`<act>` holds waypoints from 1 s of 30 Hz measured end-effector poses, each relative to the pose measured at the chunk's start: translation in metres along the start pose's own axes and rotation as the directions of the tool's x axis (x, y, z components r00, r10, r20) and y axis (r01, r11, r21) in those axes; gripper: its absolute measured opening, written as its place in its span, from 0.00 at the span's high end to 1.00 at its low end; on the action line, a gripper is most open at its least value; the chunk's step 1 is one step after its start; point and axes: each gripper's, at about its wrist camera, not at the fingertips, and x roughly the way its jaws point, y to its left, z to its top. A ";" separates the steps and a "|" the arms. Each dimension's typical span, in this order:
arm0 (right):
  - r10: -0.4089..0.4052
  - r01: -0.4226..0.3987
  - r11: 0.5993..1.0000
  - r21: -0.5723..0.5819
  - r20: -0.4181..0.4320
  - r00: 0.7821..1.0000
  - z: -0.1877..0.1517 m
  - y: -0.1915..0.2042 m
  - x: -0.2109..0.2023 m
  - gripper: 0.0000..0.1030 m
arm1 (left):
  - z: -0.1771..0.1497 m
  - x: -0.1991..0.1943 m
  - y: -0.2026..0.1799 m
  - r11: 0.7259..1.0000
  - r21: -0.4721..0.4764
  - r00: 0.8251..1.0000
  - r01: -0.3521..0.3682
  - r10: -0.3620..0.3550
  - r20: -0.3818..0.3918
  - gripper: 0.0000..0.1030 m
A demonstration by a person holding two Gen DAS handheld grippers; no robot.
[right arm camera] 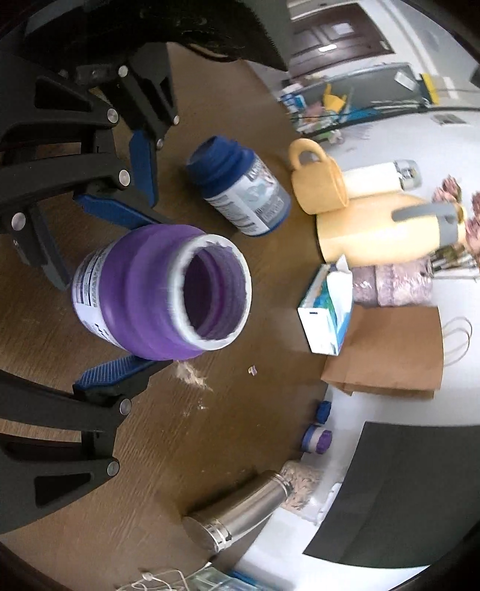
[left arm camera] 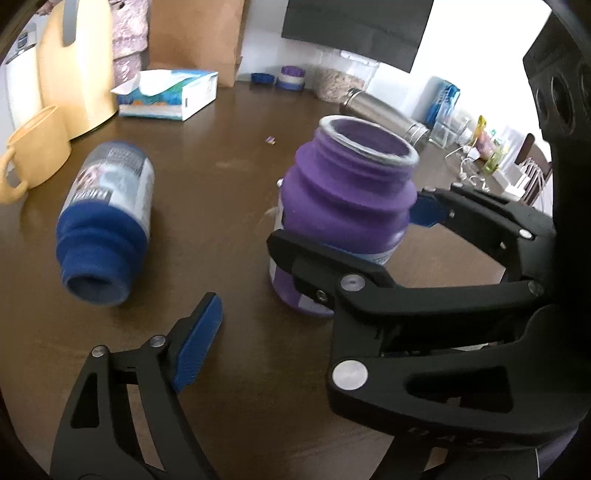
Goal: Flip cup upright
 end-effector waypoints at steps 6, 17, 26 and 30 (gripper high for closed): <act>0.020 -0.019 0.999 0.044 -0.004 1.000 -0.003 0.000 -0.018 0.20 | -0.011 -0.018 -0.003 0.999 0.014 0.999 -0.039 0.038 0.032 0.19; -0.003 -0.003 0.998 0.058 0.090 0.996 -0.020 0.016 -0.112 0.20 | -0.034 -0.071 -0.013 0.994 0.017 0.988 -0.104 0.101 0.117 0.12; -0.059 0.045 0.993 0.108 0.130 0.990 -0.066 0.027 -0.184 0.20 | -0.074 -0.143 -0.020 0.963 -0.085 0.943 -0.258 0.269 0.193 0.09; -0.067 0.043 0.985 0.165 0.139 0.988 -0.097 0.037 -0.214 0.20 | -0.095 -0.178 -0.026 0.951 -0.115 0.927 -0.286 0.305 0.217 0.09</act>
